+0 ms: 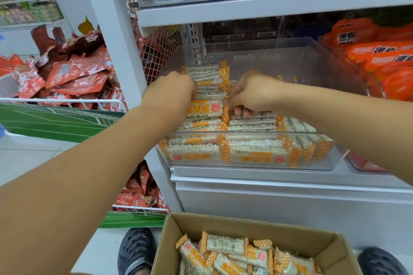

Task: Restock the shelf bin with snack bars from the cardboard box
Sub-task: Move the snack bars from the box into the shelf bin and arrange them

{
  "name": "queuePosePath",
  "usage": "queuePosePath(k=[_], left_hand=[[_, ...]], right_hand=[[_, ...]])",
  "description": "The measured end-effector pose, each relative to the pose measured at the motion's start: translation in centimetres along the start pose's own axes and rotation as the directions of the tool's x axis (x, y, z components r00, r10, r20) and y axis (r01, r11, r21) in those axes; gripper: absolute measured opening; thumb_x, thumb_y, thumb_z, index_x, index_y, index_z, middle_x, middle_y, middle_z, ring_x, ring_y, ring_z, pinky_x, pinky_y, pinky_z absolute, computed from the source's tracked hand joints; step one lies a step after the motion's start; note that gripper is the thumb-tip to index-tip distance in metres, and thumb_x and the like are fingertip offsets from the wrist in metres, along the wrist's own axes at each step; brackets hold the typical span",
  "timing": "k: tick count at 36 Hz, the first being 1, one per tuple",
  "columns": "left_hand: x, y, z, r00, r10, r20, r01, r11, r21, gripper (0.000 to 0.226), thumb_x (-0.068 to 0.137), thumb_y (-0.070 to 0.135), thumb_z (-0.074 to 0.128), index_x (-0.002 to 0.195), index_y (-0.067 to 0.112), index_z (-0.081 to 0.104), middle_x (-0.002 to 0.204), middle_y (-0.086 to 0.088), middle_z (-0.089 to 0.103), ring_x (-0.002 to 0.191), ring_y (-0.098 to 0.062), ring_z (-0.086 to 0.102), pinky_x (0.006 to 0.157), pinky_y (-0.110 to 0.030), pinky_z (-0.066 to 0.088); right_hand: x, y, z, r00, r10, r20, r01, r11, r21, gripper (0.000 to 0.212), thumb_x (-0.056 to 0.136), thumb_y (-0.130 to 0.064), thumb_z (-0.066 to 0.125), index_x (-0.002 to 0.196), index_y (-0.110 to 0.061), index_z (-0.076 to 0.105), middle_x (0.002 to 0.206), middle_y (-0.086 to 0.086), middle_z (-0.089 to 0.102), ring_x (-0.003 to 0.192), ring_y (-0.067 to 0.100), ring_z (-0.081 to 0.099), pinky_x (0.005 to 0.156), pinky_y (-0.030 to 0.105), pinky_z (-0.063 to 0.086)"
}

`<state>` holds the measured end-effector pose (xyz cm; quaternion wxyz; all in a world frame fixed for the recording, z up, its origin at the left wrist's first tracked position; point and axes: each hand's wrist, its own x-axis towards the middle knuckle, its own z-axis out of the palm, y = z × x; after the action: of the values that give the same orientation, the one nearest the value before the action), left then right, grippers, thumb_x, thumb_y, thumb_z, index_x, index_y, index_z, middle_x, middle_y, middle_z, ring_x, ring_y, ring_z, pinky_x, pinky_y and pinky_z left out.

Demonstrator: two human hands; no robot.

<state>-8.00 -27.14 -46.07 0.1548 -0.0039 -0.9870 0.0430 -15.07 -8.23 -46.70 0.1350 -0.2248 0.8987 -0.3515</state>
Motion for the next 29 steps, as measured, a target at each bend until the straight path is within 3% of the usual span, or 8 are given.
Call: queuePosePath(k=[5,12,16,20,23,26,28,29], left_hand=[[-0.3,0.0,-0.1,1.0,0.01,-0.015,-0.011,1.0,-0.018,0.024,0.088,0.005,0.067,0.107,0.021,0.067,0.098,-0.008,0.064,0.085,-0.033,0.063,0.072,-0.046,0.058],[-0.7,-0.2,-0.6,0.999,0.04,-0.02,-0.042,0.99,-0.131,0.029,0.088,0.024,0.074,0.116,0.022,0.065,0.11,-0.008,0.066,0.094,-0.03,0.064,0.08,-0.045,0.056],[-0.8,-0.3,-0.6,0.998,0.052,-0.034,-0.057,0.988,-0.146,0.031,0.088,0.026,0.074,0.118,0.021,0.064,0.109,-0.007,0.066,0.093,-0.029,0.063,0.08,-0.043,0.055],[-1.5,-0.3,-1.2,0.991,0.089,-0.096,-0.108,0.97,-0.218,0.028,0.09,0.029,0.071,0.116,0.022,0.065,0.108,-0.001,0.066,0.095,-0.021,0.062,0.082,-0.042,0.055],[-2.6,0.2,-2.3,0.962,0.189,-0.196,-0.235,0.94,-0.247,0.024,0.09,0.034,0.07,0.11,0.022,0.066,0.097,0.007,0.064,0.089,-0.013,0.059,0.08,-0.039,0.054],[-4.5,0.8,-3.4,0.896,0.348,-0.276,-0.397,0.906,-0.148,0.018,0.089,0.035,0.069,0.101,0.022,0.066,0.083,0.012,0.053,0.075,-0.015,0.054,0.07,-0.042,0.054],[-6.3,1.3,-3.8,0.854,0.421,-0.305,-0.474,0.871,-0.127,0.017,0.088,0.038,0.065,0.095,0.022,0.066,0.078,0.013,0.05,0.068,-0.013,0.046,0.064,-0.037,0.051],[-7.2,1.5,-3.5,0.842,0.443,-0.308,-0.502,0.853,-0.144,0.017,0.088,0.038,0.063,0.092,0.022,0.066,0.076,0.014,0.051,0.066,-0.011,0.044,0.062,-0.033,0.047]], right_hand=[[-0.5,-0.4,-0.7,0.999,-0.033,-0.008,0.032,0.994,-0.105,0.037,0.088,-0.04,0.074,0.077,-0.004,0.075,0.069,0.007,0.075,0.051,0.01,0.06,0.047,0.017,0.046],[-0.9,-0.4,-2.0,0.999,-0.046,-0.024,0.042,0.99,-0.133,0.036,0.078,-0.045,0.082,0.079,-0.009,0.077,0.075,0.009,0.076,0.063,0.021,0.064,0.069,0.04,0.061],[-1.1,-0.5,-2.4,0.994,-0.099,-0.05,0.088,0.978,-0.19,0.029,0.079,-0.041,0.083,0.083,-0.013,0.075,0.073,0.008,0.075,0.057,0.01,0.064,0.051,0.019,0.046],[-1.9,-1.2,-2.8,0.968,-0.23,-0.098,0.186,0.925,-0.33,0.027,0.082,-0.039,0.08,0.077,-0.013,0.072,0.062,0.002,0.07,0.048,0.001,0.056,0.049,0.02,0.041],[-3.6,-2.1,-2.9,0.842,-0.529,-0.109,0.439,0.788,-0.432,0.026,0.086,-0.033,0.075,0.068,-0.016,0.067,0.058,-0.005,0.063,0.052,0.004,0.057,0.054,0.023,0.04],[-7.0,-2.1,-1.6,0.573,-0.815,-0.091,0.68,0.534,-0.502,0.025,0.09,-0.027,0.067,0.068,-0.015,0.063,0.057,-0.008,0.055,0.052,0.012,0.049,0.054,0.025,0.038],[-9.5,-0.7,0.6,0.452,-0.888,-0.086,0.747,0.43,-0.507,0.028,0.092,-0.026,0.063,0.067,-0.014,0.061,0.059,-0.006,0.051,0.053,0.013,0.04,0.052,0.028,0.034],[-10.7,0.6,2.2,0.448,-0.89,-0.082,0.77,0.43,-0.472,0.03,0.093,-0.026,0.061,0.066,-0.013,0.06,0.059,-0.005,0.049,0.053,0.013,0.038,0.051,0.029,0.032]])
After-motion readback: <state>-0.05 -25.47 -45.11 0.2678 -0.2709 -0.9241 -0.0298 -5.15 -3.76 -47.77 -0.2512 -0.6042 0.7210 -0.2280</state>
